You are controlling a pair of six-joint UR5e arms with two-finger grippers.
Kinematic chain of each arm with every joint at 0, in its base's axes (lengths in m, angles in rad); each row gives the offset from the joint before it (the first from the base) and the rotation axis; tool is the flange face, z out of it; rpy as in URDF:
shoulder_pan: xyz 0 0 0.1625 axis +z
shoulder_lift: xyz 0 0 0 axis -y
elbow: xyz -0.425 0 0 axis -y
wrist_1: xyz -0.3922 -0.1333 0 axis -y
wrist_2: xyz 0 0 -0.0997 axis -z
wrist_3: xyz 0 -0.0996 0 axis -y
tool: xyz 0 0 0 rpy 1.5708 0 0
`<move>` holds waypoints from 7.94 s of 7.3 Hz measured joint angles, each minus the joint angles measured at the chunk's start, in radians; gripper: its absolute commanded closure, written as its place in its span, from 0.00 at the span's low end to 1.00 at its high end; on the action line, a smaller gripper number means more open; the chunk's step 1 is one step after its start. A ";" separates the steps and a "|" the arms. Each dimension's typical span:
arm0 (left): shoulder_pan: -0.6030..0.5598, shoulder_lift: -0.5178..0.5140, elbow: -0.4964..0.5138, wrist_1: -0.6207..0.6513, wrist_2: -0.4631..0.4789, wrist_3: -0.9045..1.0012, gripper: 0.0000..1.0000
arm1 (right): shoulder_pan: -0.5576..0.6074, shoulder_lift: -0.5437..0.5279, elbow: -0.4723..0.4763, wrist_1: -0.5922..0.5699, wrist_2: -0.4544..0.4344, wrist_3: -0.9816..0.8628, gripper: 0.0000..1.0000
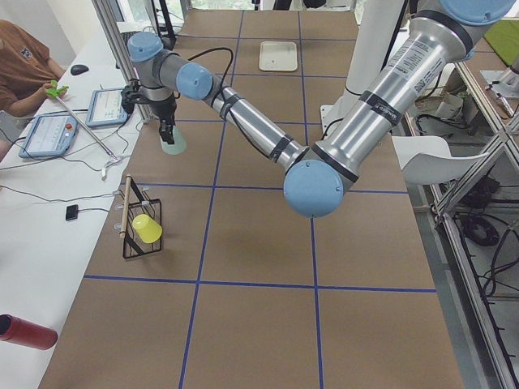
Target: Left arm grabs green cup and hands to right arm on tray
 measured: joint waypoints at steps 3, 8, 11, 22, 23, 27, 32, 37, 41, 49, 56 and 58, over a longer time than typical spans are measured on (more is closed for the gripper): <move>0.138 0.001 -0.189 -0.149 -0.096 -0.478 1.00 | -0.064 0.014 0.004 0.131 0.002 0.132 0.00; 0.276 0.012 -0.173 -0.907 0.036 -1.122 1.00 | -0.220 0.028 0.003 0.527 0.057 0.640 0.00; 0.394 0.014 -0.172 -1.226 0.290 -1.462 1.00 | -0.314 0.124 0.002 0.768 0.085 1.104 0.01; 0.681 0.065 -0.155 -1.722 0.568 -1.755 1.00 | -0.644 0.345 -0.015 1.528 -0.222 2.132 0.03; 0.689 0.051 -0.153 -1.722 0.586 -1.755 1.00 | -0.698 0.346 -0.019 1.591 -0.286 2.173 0.04; 0.737 0.016 -0.141 -1.714 0.638 -1.753 1.00 | -0.806 0.353 -0.021 1.692 -0.423 2.195 0.06; 0.790 -0.039 -0.095 -1.704 0.691 -1.751 1.00 | -0.822 0.380 -0.019 1.699 -0.444 2.196 0.39; 0.805 -0.052 -0.077 -1.704 0.691 -1.751 1.00 | -0.825 0.386 -0.020 1.719 -0.445 2.196 0.61; 0.807 -0.044 -0.076 -1.705 0.689 -1.754 1.00 | -0.823 0.382 -0.019 1.733 -0.445 2.198 0.88; 0.796 -0.027 -0.093 -1.704 0.691 -1.742 0.00 | -0.823 0.365 -0.019 1.776 -0.446 2.246 1.00; 0.345 0.137 -0.139 -1.235 0.197 -1.342 0.00 | -0.774 0.020 -0.033 1.593 -0.440 1.776 1.00; 0.263 0.236 -0.153 -1.198 0.145 -1.184 0.00 | -0.745 -0.054 -0.027 1.461 -0.429 1.624 1.00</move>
